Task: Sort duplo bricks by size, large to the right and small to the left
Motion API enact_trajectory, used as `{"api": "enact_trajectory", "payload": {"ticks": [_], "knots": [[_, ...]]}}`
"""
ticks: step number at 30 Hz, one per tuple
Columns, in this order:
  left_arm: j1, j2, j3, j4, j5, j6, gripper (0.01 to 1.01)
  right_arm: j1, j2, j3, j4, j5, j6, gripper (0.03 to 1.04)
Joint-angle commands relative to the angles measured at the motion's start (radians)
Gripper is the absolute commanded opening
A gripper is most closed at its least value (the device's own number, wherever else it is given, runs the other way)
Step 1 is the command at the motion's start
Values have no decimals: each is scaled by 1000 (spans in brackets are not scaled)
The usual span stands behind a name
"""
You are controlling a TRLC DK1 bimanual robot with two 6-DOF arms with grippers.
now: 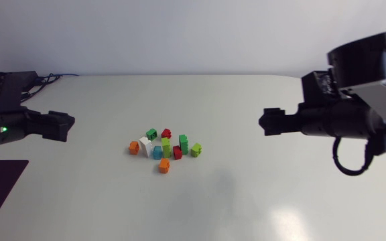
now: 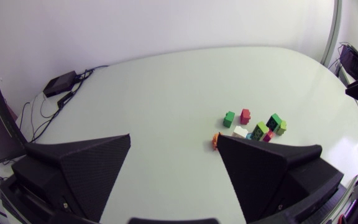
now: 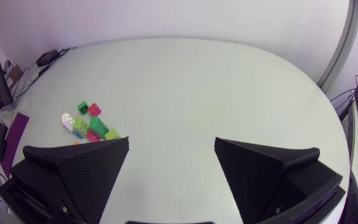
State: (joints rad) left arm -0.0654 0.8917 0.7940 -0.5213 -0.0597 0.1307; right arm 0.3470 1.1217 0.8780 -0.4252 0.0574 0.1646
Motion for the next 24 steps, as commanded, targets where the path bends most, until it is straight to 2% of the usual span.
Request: {"api": "enact_trajectory", "payload": {"ticks": [1, 6, 13, 16, 22, 24], "knots": [[-8, 47, 34, -36, -5, -3, 979, 61, 130, 76, -57, 15, 3, 993], [-59, 44, 2, -32, 6, 18, 977, 126, 420, 273, -165, 4, 107, 995], [-68, 36, 30, -55, 6, 24, 979, 221, 661, 470, -144, 90, 93, 995], [-53, 36, 63, -68, 6, 15, 979, 270, 739, 536, -135, 196, 90, 995], [-68, 42, 117, -92, 6, -31, 979, 299, 859, 677, -156, 185, 102, 995], [-79, 58, 120, -92, 6, -37, 979, 317, 880, 716, -172, 130, 119, 995]]}}
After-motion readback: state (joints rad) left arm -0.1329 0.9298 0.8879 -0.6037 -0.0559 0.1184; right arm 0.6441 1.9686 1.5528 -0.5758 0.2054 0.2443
